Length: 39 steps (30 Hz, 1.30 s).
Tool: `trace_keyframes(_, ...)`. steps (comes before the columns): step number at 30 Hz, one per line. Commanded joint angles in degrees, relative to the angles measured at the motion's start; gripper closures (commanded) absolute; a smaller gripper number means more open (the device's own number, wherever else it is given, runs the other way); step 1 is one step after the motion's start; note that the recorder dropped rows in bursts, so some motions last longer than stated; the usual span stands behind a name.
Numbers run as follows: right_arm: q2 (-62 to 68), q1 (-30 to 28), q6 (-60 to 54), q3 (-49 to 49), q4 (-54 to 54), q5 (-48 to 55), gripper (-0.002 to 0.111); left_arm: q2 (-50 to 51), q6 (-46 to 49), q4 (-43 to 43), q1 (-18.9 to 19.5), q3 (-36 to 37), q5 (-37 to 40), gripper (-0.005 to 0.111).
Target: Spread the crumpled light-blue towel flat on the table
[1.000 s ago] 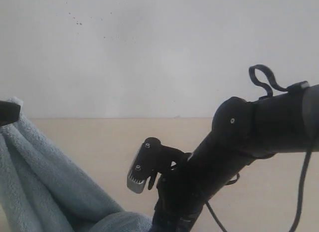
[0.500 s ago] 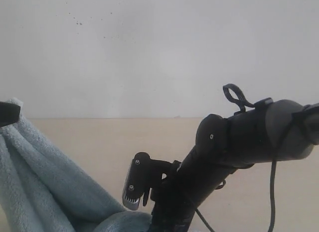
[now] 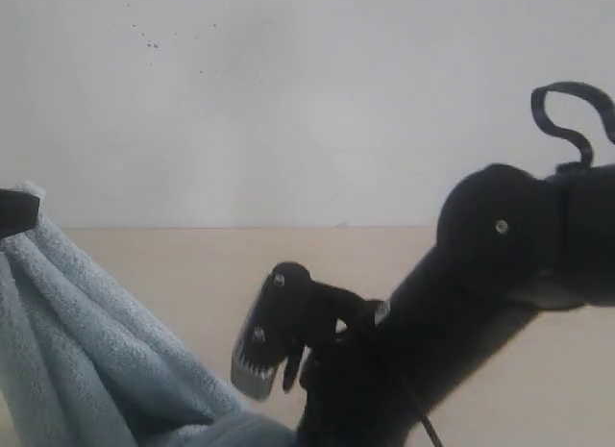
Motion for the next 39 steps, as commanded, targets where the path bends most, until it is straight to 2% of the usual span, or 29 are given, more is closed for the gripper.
trace_keyframes(1, -7.81, 3.90, 7.49, 8.39, -2.60, -0.58, 0.100, -0.30, 0.07, -0.01, -0.08, 0.28, -1.33, 0.100)
trace_keyframes(3, -11.79, 5.77, 12.83, 11.49, -3.32, -0.04, 0.100, -0.30, 0.57, -0.01, -0.08, 0.28, -1.26, 0.100)
trace_keyframes(7, -18.06, 10.09, 16.49, 17.63, -3.32, 1.89, 0.100, -0.30, 0.57, -0.01, -0.08, 0.28, -1.26, 0.100)
trace_keyframes(14, -19.17, 13.68, 21.30, 23.74, -3.52, 3.10, 0.099, -0.30, 0.57, -0.01, -0.08, 0.28, -1.26, 0.100)
trace_keyframes(16, -19.17, 13.68, 21.51, 23.99, -3.93, 2.84, 0.092, -0.30, 0.57, -0.01, -0.08, 0.28, -1.26, 0.100)
trace_keyframes(21, -19.17, 13.57, 22.31, 23.88, -4.32, 1.15, 0.048, -0.30, 0.52, -0.23, -0.08, 0.28, -1.26, 0.100)
trace_keyframes(22, -19.17, 13.57, 22.68, 23.59, -4.61, 0.59, 0.045, -0.30, 0.52, -0.23, -0.08, 0.28, -1.26, 0.100)
trace_keyframes(26, -19.90, 13.57, 24.39, 20.59, -9.12, -0.65, 0.051, -0.30, 0.52, -0.23, -0.08, 0.28, -1.15, 0.100)
trace_keyframes(28, -20.80, 13.57, 28.56, 18.54, -15.12, -1.32, 0.055, -0.30, 0.52, -0.23, -0.08, 0.28, -1.03, 0.100)
trace_keyframes(31, -21.36, 12.72, 38.60, 16.23, -27.30, 0.00, 0.055, -0.30, 0.52, -0.23, -0.08, 0.28, -0.91, 0.100)
trace_keyframes(35, -21.25, 7.35, 47.60, 16.07, -39.33, 3.20, 0.055, -0.30, 0.52, -0.23, -0.08, 0.28, -0.91, 0.100)
trace_keyframes(39, -21.25, -1.34, 47.72, 16.07, -38.07, 1.35, 0.056, -0.30, 0.52, -0.23, -0.08, 0.28, -1.01, 0.100)
